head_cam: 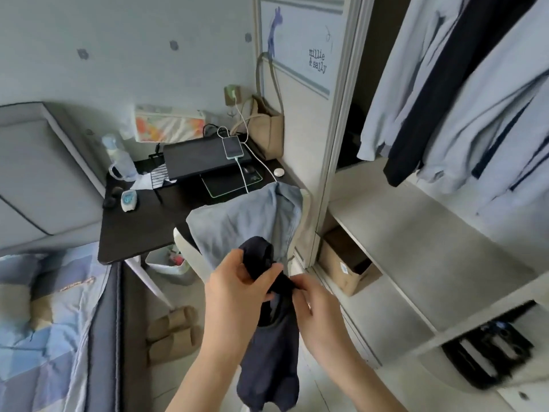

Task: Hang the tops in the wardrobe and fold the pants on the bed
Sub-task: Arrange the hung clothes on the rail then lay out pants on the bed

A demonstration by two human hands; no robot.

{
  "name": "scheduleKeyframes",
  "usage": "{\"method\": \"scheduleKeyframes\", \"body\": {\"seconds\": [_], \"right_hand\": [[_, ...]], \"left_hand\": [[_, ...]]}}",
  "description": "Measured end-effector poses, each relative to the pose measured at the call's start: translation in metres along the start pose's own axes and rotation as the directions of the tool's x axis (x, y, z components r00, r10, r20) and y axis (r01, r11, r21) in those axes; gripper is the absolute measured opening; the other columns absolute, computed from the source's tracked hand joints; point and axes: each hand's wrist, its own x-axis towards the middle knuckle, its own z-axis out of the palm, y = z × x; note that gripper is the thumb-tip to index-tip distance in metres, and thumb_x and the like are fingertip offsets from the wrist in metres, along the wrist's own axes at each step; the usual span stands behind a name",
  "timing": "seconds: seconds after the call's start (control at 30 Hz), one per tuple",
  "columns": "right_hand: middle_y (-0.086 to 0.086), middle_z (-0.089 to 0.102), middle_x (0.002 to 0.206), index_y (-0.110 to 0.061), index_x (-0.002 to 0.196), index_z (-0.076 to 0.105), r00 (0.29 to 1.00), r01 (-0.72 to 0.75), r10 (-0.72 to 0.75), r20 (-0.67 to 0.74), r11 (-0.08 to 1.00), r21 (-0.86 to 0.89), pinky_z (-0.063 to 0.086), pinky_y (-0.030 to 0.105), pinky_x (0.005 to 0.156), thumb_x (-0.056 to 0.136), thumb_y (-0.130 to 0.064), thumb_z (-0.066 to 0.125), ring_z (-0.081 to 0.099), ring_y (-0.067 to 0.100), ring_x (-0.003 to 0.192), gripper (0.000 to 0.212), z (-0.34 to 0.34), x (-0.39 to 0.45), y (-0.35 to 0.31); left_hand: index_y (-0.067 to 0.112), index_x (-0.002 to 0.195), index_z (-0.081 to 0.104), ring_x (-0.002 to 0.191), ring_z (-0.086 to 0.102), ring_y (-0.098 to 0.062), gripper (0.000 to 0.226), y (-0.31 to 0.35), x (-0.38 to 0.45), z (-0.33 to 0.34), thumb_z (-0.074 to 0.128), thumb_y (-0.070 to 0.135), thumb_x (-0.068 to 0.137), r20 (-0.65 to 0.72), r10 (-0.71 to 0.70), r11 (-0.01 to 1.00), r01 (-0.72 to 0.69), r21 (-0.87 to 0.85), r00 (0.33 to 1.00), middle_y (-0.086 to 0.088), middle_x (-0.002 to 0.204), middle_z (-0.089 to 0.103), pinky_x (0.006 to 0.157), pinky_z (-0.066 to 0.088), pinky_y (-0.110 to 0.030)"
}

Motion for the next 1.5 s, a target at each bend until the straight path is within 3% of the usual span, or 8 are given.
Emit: {"method": "scheduleKeyframes", "body": {"seconds": [0.27,0.5,0.67,0.83,1.0,1.23,1.37,1.5], "right_hand": [[-0.001,0.059,0.082,-0.021,0.09,0.059,0.986,-0.137,0.155,-0.063,0.964,0.228,0.046,0.023,0.074,0.101,-0.032,0.04,0.058,0.014,0.081,0.025,-0.021,0.097,-0.015],[-0.016,0.059,0.102,-0.036,0.1,0.054,0.986,-0.052,0.029,-0.163,0.989,-0.135,0.04,0.009,0.083,0.084,-0.047,0.054,0.056,0.002,0.102,0.02,-0.059,0.131,-0.011],[-0.016,0.062,0.094,-0.037,0.094,0.061,0.953,-0.083,0.016,-0.303,0.974,-0.21,0.039,0.011,0.083,0.096,-0.028,0.051,0.057,0.005,0.098,0.014,-0.096,0.163,0.019],[-0.018,0.055,0.095,-0.041,0.095,0.054,0.962,-0.138,0.079,-0.26,0.967,-0.214,0.038,0.011,0.08,0.086,-0.048,0.054,0.053,0.001,0.098,0.012,-0.15,0.195,0.046],[-0.016,0.056,0.087,-0.041,0.1,0.061,0.969,-0.093,0.028,-0.245,0.962,-0.256,0.042,0.011,0.076,0.092,-0.041,0.055,0.057,0.002,0.089,0.01,-0.191,0.226,0.058],[-0.008,0.071,0.098,-0.028,0.106,0.073,0.985,-0.133,0.142,-0.094,0.987,0.094,0.048,0.017,0.084,0.096,-0.022,0.056,0.066,0.006,0.096,0.021,-0.226,0.263,0.058],[0.005,0.069,0.084,-0.017,0.101,0.07,0.985,-0.169,0.163,0.049,0.975,0.145,0.05,0.033,0.082,0.099,-0.033,0.046,0.065,0.015,0.083,0.029,-0.234,0.276,0.05],[-0.01,0.069,0.099,-0.024,0.113,0.068,0.969,-0.176,0.167,-0.182,0.984,-0.029,0.048,0.02,0.091,0.101,-0.029,0.043,0.062,0.001,0.096,0.028,-0.229,0.296,0.041]], "left_hand": [[0.003,0.069,0.064,0.064,0.07,-0.028,0.05,-0.002,0.128,0.008,0.077,0.051,0.072,0.291,-0.033,0.99,-0.007,0.138,0.956,-0.009,0.057,0.068,0.071,0.056,-0.05],[0.006,0.09,0.067,0.068,0.073,-0.02,0.019,0.001,0.189,0.072,0.077,0.019,0.081,0.476,-0.195,0.976,0.218,0.006,0.857,-0.008,0.073,0.075,0.07,0.061,-0.034],[0.034,0.12,0.046,0.073,0.069,-0.023,0.065,0.014,0.213,0.133,0.081,0.005,0.074,0.478,-0.081,0.987,0.137,-0.084,0.875,-0.002,0.092,0.067,0.073,0.059,-0.033],[0.029,0.065,0.071,0.064,0.072,-0.019,0.024,0.05,0.241,0.183,0.076,0.012,0.081,0.625,0.013,1.0,-0.015,-0.002,0.781,0.0,0.064,0.07,0.056,0.055,-0.02],[0.017,0.065,0.055,0.046,0.052,-0.008,0.03,0.086,0.271,0.214,0.077,0.032,0.078,0.535,0.196,0.958,-0.278,0.076,0.822,0.006,0.051,0.055,0.045,0.037,-0.012],[0.017,0.067,0.061,0.063,0.065,-0.012,0.021,0.103,0.3,0.222,0.075,0.013,0.082,0.686,0.038,0.976,0.121,-0.181,0.727,-0.009,0.073,0.065,0.057,0.054,-0.018],[0.016,0.067,0.062,0.07,0.069,-0.017,0.021,0.109,0.324,0.217,0.077,0.006,0.078,0.658,0.149,0.98,-0.021,-0.198,0.738,-0.002,0.068,0.068,0.072,0.058,-0.027],[0.021,0.07,0.066,0.07,0.069,-0.016,0.031,0.112,0.355,0.208,0.069,-0.009,0.08,0.642,0.273,0.941,-0.336,-0.025,0.717,0.0,0.075,0.069,0.074,0.053,-0.025]]}}
